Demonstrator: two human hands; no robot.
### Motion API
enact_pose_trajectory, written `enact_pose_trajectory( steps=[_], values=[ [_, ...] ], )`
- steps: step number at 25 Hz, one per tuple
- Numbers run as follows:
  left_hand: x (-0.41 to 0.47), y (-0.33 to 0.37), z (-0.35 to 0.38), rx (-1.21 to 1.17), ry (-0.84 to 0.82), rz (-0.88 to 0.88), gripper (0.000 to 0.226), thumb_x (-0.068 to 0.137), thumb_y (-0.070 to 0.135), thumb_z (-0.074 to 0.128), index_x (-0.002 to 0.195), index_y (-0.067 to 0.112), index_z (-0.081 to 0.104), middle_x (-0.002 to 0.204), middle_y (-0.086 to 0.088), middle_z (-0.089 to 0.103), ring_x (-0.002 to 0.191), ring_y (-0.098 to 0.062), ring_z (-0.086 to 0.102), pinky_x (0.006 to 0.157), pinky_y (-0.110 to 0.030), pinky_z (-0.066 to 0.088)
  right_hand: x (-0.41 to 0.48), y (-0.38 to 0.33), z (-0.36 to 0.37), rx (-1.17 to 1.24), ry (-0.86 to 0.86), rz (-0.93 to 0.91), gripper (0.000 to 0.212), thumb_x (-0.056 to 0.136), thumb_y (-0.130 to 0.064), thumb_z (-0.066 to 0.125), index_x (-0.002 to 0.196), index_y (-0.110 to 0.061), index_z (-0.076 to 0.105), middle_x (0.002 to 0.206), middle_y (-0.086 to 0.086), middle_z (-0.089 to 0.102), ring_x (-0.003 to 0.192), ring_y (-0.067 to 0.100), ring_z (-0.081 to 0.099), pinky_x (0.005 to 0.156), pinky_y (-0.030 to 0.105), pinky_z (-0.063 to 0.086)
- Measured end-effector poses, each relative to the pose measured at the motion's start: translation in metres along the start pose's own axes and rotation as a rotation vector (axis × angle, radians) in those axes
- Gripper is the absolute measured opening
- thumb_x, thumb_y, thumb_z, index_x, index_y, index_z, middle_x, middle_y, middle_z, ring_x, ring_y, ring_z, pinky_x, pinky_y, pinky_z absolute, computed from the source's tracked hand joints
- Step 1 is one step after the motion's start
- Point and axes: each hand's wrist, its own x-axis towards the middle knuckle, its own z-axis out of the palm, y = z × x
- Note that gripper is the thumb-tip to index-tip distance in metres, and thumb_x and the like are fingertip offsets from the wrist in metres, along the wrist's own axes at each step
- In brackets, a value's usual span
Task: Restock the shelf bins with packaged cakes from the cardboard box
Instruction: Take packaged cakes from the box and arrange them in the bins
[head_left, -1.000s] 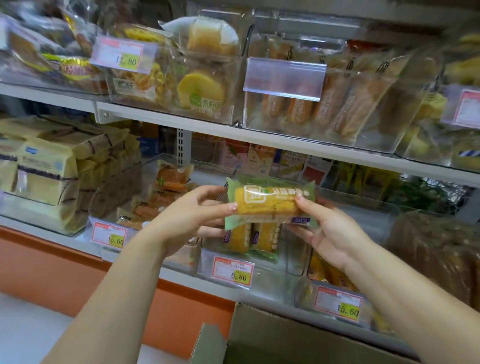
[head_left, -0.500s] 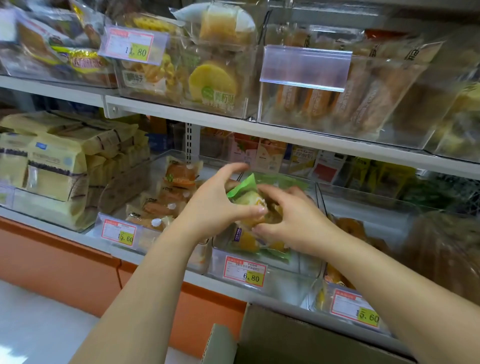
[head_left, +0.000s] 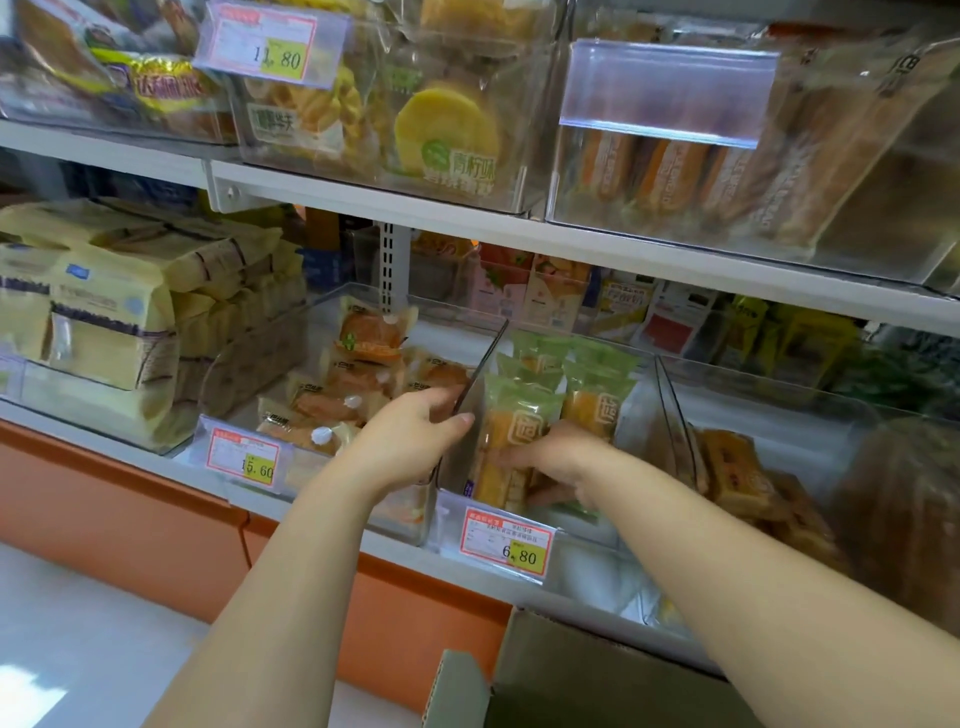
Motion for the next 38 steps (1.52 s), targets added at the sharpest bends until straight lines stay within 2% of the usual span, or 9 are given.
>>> enact_pose_trajectory(
  steps=[8,13,19,24,29,31,33,35,38],
  values=[
    [0.002,-0.004,0.001,0.003,-0.002,0.022,0.046,0.097,0.038,0.054,0.142,0.026,0.051,0.137,0.006,0.059,0.125,-0.015,0.055,0.109,-0.044,0.043,0.001,0.007,0.005,0.043,0.143,-0.162,0.028,0.081,-0.023,0.076,0.084,-0.030,0.049,0.114,0.004,0.065,0.106,0.029,0.064,0.085,0.048,0.057],
    [-0.002,-0.003,0.003,-0.003,0.016,0.019,0.046,0.097,0.038,0.054,0.141,0.024,0.051,0.137,0.004,0.060,0.125,-0.016,0.055,0.108,-0.044,0.043,0.003,0.014,0.002,-0.041,0.095,-0.121,0.047,0.078,-0.039,0.077,0.113,-0.022,0.051,0.120,0.002,0.062,0.110,0.024,0.061,0.091,0.044,0.055],
    [-0.021,0.021,0.005,0.148,0.099,0.061,0.052,0.098,0.032,0.055,0.148,0.023,0.041,0.146,0.003,0.050,0.133,-0.017,0.048,0.107,-0.032,0.037,-0.014,0.010,-0.019,-0.044,0.011,-0.107,0.041,0.078,-0.035,0.078,0.113,-0.019,0.064,0.116,0.002,0.069,0.103,0.019,0.065,0.092,0.039,0.054],
    [-0.075,0.041,0.022,0.357,0.434,0.518,0.039,0.088,0.020,0.060,0.127,0.017,0.062,0.112,0.002,0.065,0.103,-0.019,0.059,0.090,-0.024,0.039,-0.102,0.039,-0.039,0.094,0.368,-0.560,0.034,0.091,-0.029,0.063,0.123,-0.031,0.053,0.105,-0.005,0.065,0.093,0.017,0.066,0.080,0.037,0.057],
    [-0.157,0.002,0.127,0.382,-0.026,0.546,0.030,0.087,0.026,0.055,0.116,0.027,0.064,0.103,0.010,0.064,0.094,-0.010,0.059,0.082,-0.028,0.049,-0.146,0.171,-0.023,-0.154,0.168,-0.438,0.023,0.090,-0.020,0.061,0.099,-0.041,0.060,0.097,-0.009,0.067,0.091,0.020,0.067,0.083,0.037,0.054],
    [-0.186,-0.036,0.169,0.464,-0.277,0.311,0.035,0.091,0.029,0.052,0.126,0.030,0.058,0.120,0.008,0.061,0.113,-0.012,0.058,0.094,-0.029,0.047,-0.142,0.229,-0.014,-0.580,-0.040,-0.154,0.028,0.092,-0.032,0.059,0.119,-0.033,0.058,0.119,0.000,0.063,0.111,0.022,0.061,0.093,0.028,0.045],
    [-0.208,-0.070,0.197,0.518,-0.465,0.090,0.041,0.093,0.027,0.052,0.134,0.027,0.053,0.134,0.001,0.055,0.123,-0.018,0.054,0.101,-0.028,0.043,-0.146,0.285,-0.002,-0.866,-0.185,0.137,0.066,0.090,-0.055,0.054,0.144,-0.022,0.037,0.139,0.011,0.049,0.124,0.027,0.052,0.099,0.029,0.042],
    [-0.225,-0.090,0.211,0.546,-0.612,-0.011,0.043,0.094,0.027,0.053,0.136,0.021,0.050,0.136,-0.009,0.053,0.122,-0.025,0.054,0.100,-0.029,0.043,-0.162,0.322,0.012,-0.822,-0.189,0.294,0.090,0.081,-0.069,0.053,0.151,-0.022,0.020,0.143,0.012,0.045,0.124,0.028,0.052,0.097,0.032,0.045],
    [-0.245,-0.105,0.227,0.575,-0.734,-0.073,0.052,0.093,0.026,0.054,0.143,0.017,0.041,0.140,-0.012,0.045,0.126,-0.028,0.049,0.102,-0.027,0.038,-0.175,0.348,0.023,-0.324,-0.068,0.312,0.099,0.078,-0.050,0.072,0.153,-0.024,0.012,0.149,0.008,0.041,0.125,0.026,0.051,0.097,0.032,0.045]
  ],
)
